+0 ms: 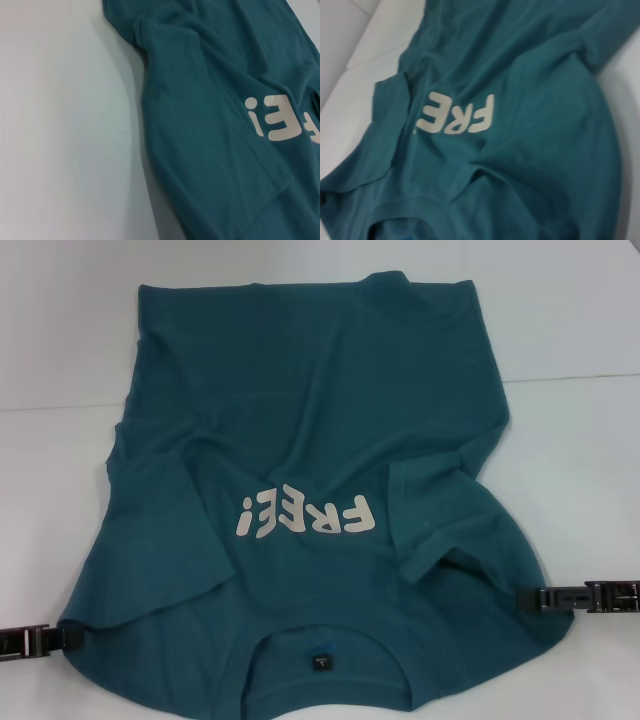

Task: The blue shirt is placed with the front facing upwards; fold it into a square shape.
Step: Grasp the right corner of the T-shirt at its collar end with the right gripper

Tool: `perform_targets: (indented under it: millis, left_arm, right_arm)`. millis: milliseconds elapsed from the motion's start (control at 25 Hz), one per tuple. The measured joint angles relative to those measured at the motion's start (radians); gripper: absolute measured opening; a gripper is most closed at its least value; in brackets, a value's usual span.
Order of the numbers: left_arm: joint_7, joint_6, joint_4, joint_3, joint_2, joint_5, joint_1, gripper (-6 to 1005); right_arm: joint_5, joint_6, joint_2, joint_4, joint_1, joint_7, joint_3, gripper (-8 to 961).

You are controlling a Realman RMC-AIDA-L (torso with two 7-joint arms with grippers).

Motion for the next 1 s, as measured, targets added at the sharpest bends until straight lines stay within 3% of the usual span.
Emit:
perform_targets:
  millis: [480, 1000]
  left_arm:
    - [-0.003, -0.007, -0.003, 0.0, 0.001, -0.003, -0.004, 38]
    - [-0.005, -0.007, -0.003, 0.0, -0.004, -0.004, -0.013, 45]
  right_arm:
    - [-0.033, 0.004, 0.007, 0.003, 0.02, 0.012, -0.003, 822]
    - [-0.036, -0.002, -0.014, -0.001, -0.021, 0.024, 0.0, 822]
